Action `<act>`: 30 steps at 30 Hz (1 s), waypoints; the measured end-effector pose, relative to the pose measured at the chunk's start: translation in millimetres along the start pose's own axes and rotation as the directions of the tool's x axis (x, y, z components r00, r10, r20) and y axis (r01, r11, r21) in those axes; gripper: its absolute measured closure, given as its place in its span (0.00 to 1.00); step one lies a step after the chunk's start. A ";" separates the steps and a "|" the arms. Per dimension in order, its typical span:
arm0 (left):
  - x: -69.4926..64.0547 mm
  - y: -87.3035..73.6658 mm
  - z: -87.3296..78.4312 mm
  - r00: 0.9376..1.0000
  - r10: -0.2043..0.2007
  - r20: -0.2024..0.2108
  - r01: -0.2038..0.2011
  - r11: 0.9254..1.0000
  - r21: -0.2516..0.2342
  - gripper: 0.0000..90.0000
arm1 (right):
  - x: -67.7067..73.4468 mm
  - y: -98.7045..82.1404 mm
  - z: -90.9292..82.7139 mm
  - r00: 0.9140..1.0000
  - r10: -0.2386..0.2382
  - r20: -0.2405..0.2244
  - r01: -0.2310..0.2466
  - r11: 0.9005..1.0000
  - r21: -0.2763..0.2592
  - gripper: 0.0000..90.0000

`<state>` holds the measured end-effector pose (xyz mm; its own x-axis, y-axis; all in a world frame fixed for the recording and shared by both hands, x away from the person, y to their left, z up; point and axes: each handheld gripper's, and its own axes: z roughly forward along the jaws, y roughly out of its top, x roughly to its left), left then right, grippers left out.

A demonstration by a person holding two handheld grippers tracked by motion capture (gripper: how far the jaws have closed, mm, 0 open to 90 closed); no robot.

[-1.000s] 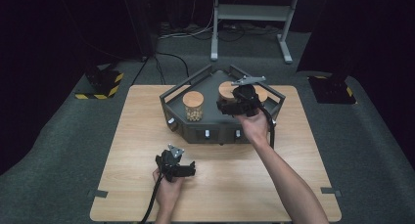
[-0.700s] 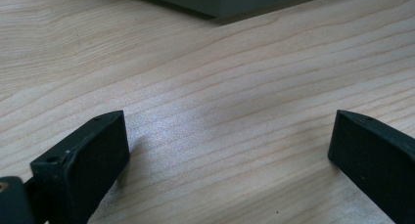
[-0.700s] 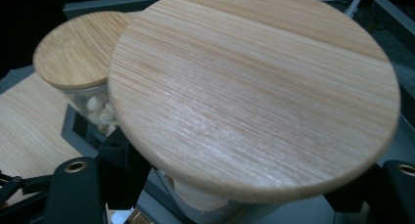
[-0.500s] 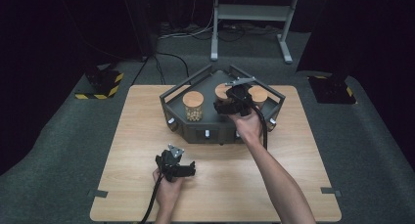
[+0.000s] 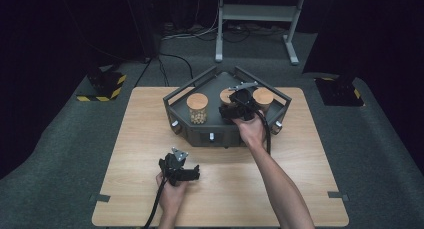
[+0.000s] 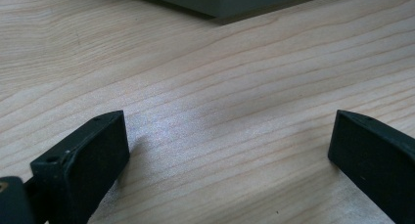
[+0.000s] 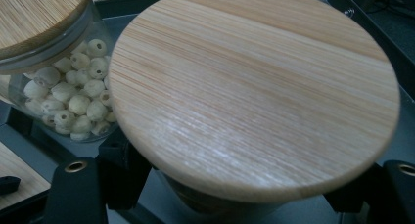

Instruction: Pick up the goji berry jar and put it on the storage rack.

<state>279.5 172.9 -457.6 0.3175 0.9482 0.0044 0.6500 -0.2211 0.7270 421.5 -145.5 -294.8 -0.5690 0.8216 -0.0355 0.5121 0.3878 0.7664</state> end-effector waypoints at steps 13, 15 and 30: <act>0.0 0.0 -0.1 1.000 0.000 0.000 0.000 1.000 0.001 0.02 | 1.1 -4.0 9.9 1.000 0.007 -0.011 -0.007 1.000 0.005 0.28; 0.0 0.0 -0.1 1.000 0.000 0.000 0.000 1.000 0.000 0.02 | 1.5 -5.1 10.8 1.000 0.008 -0.015 -0.008 1.000 0.001 0.28; -0.1 0.0 0.0 1.000 0.000 0.000 0.000 1.000 0.000 0.02 | -1.2 -14.9 15.7 0.999 0.020 -0.027 -0.020 1.000 -0.006 0.27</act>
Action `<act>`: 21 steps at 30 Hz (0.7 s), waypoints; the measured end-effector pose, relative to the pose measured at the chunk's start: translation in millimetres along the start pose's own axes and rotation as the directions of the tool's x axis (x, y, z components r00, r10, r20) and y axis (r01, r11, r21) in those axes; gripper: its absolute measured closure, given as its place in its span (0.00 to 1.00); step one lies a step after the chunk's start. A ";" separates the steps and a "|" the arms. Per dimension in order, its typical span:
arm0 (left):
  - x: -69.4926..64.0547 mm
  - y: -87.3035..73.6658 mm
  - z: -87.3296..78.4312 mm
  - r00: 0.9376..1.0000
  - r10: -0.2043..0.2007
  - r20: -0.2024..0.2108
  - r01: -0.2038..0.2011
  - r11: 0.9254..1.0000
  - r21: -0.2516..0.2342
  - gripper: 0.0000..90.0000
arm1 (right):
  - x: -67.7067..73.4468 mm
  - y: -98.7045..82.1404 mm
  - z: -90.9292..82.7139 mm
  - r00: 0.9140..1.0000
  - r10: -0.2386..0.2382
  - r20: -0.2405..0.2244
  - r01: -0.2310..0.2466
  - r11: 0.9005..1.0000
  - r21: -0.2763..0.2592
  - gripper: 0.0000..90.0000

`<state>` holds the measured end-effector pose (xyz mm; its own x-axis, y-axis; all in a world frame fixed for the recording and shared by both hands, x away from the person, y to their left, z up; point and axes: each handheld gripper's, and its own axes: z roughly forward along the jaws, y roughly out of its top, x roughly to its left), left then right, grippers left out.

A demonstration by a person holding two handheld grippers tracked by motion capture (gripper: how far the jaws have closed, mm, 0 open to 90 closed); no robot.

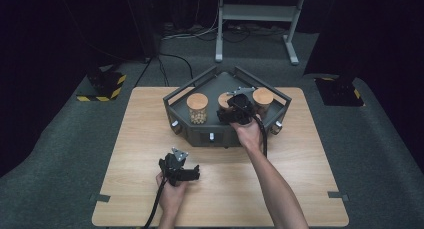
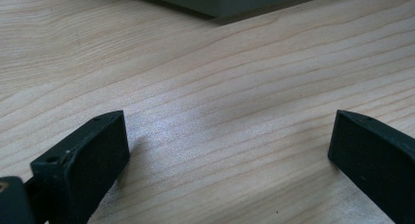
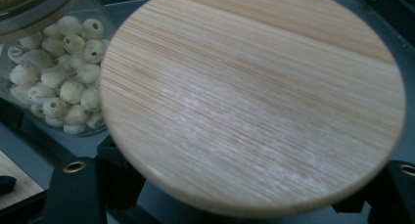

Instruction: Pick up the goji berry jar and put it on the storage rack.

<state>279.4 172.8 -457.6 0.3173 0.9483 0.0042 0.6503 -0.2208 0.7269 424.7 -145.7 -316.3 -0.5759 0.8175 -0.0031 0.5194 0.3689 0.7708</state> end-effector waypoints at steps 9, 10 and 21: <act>-0.1 -0.1 0.0 1.000 0.000 0.000 0.000 1.000 0.000 0.02 | -4.1 -7.5 1.4 1.000 0.025 -0.016 -0.025 0.999 -0.021 0.26; -0.1 -0.1 0.0 1.000 0.000 0.000 0.000 1.000 0.000 0.02 | -3.9 -7.5 1.3 1.000 0.026 -0.015 -0.026 0.999 -0.021 0.26; -0.2 -0.1 0.0 1.000 0.000 -0.001 0.000 1.000 0.000 0.02 | -0.4 -9.7 -0.2 1.000 0.017 -0.002 -0.017 0.999 -0.032 0.24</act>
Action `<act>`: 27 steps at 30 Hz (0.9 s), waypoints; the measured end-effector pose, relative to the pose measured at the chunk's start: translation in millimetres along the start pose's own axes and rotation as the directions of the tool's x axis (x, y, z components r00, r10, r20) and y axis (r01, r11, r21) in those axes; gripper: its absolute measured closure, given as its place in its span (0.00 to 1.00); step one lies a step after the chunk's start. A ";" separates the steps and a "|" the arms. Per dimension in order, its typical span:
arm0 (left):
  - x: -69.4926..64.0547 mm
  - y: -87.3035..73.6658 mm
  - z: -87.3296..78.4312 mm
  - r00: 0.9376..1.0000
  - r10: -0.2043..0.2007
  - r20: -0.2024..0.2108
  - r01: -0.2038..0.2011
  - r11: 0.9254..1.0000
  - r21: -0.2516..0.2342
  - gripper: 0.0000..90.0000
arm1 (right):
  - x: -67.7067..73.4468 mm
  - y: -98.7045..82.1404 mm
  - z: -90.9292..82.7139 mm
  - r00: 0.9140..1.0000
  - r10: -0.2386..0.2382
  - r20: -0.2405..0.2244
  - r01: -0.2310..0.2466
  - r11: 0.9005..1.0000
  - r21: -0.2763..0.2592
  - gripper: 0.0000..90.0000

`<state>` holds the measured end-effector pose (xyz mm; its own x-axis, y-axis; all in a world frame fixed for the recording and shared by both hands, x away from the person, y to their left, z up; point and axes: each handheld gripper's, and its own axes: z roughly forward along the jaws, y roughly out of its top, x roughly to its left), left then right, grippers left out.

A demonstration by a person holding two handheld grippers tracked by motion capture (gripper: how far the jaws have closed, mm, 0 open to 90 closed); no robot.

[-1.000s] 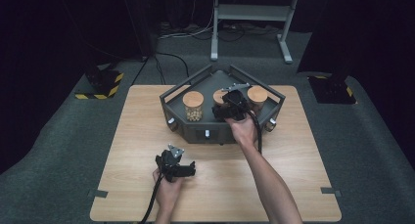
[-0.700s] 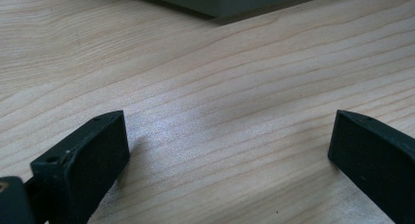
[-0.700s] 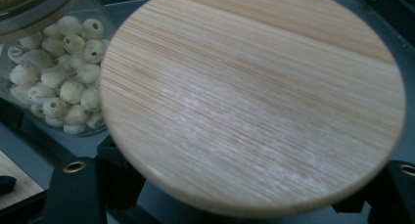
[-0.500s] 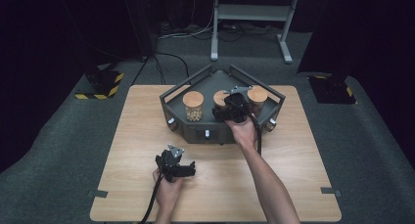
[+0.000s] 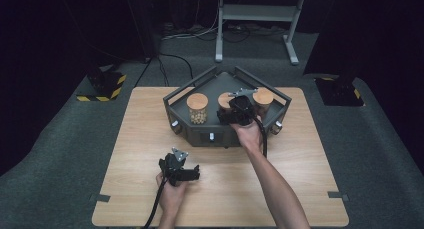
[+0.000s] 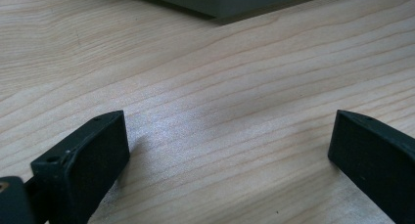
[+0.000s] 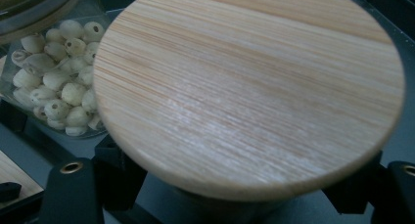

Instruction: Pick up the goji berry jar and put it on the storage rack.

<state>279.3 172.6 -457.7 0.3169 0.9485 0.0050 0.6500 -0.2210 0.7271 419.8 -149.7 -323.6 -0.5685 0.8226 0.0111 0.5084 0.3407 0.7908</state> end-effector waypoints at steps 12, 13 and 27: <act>0.1 0.0 0.0 1.000 -0.001 0.001 0.001 1.000 0.000 0.02 | -6.8 2.0 -6.3 0.999 -0.002 -0.047 0.003 1.000 0.008 0.06; 0.1 0.0 0.0 1.000 -0.002 0.001 0.002 1.000 0.000 0.02 | -6.4 1.5 -7.1 0.999 0.000 -0.047 0.000 1.000 0.006 0.05; 0.3 0.2 0.0 1.000 0.000 0.001 0.000 1.000 0.001 0.02 | -4.0 4.1 -15.2 0.999 0.014 -0.031 -0.012 0.999 0.052 0.02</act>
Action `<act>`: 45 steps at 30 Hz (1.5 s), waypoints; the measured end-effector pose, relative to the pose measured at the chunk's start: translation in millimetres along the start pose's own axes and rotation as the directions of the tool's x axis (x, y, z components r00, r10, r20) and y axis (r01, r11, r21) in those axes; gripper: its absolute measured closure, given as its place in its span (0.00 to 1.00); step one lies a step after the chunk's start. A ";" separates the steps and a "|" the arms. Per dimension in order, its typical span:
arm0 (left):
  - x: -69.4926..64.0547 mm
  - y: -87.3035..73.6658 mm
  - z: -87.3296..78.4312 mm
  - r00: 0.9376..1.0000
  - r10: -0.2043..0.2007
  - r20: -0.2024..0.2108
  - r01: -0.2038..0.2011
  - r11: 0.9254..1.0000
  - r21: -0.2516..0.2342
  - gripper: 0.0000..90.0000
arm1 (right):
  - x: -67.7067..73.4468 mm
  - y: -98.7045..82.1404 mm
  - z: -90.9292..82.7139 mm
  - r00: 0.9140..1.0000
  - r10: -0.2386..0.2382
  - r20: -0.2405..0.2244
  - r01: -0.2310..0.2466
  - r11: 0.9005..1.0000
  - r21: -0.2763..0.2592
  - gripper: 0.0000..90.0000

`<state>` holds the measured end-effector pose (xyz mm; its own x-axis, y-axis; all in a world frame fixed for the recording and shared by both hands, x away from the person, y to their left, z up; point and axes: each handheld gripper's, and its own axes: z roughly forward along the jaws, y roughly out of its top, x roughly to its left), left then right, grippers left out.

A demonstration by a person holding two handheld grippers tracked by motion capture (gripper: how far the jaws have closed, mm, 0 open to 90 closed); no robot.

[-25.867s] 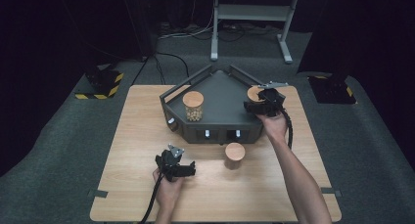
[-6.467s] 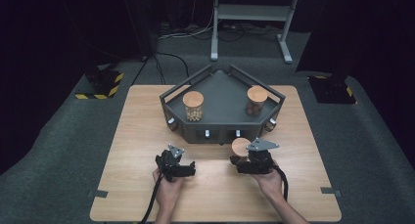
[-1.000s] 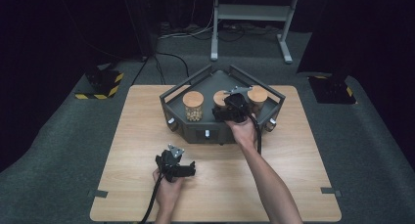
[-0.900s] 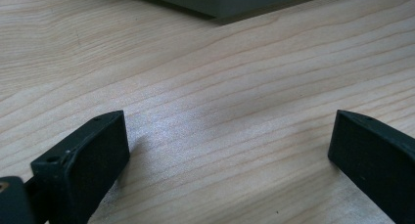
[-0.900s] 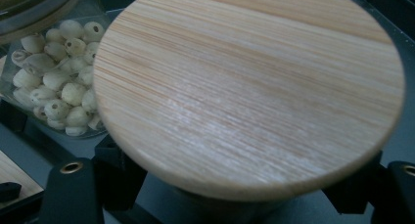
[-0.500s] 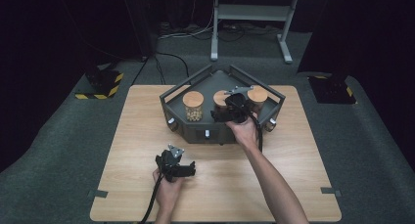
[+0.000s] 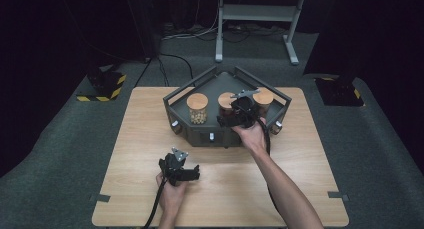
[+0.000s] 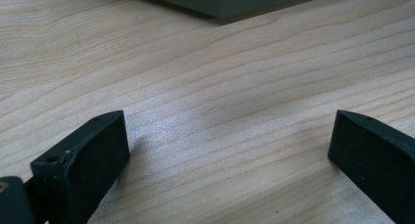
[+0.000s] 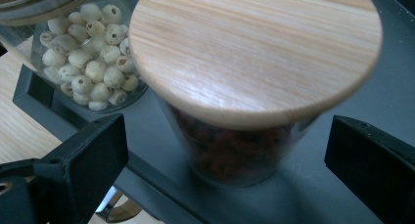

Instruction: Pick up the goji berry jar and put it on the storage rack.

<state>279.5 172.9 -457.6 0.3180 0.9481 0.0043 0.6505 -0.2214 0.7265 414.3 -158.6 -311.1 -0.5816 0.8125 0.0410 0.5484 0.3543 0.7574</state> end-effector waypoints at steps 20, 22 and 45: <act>0.1 0.1 0.0 1.000 0.000 0.000 0.000 1.000 0.000 0.02 | -16.1 -22.3 -26.4 0.999 -0.009 -0.041 0.007 0.999 -0.051 0.02; 0.1 0.1 0.0 1.000 0.000 0.000 0.000 1.000 0.000 0.02 | -18.9 -25.2 -31.2 0.999 -0.007 -0.051 0.004 0.998 -0.058 0.02; 0.0 0.0 0.1 1.000 0.000 0.000 0.000 1.000 0.000 0.02 | -53.5 -55.7 -69.1 0.998 0.042 -0.044 -0.047 0.992 -0.114 0.03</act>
<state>279.6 172.9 -457.6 0.3181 0.9480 0.0046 0.6503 -0.2217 0.7266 373.3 -253.8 -310.5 -0.5836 0.8057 0.1011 0.5032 0.2611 0.8238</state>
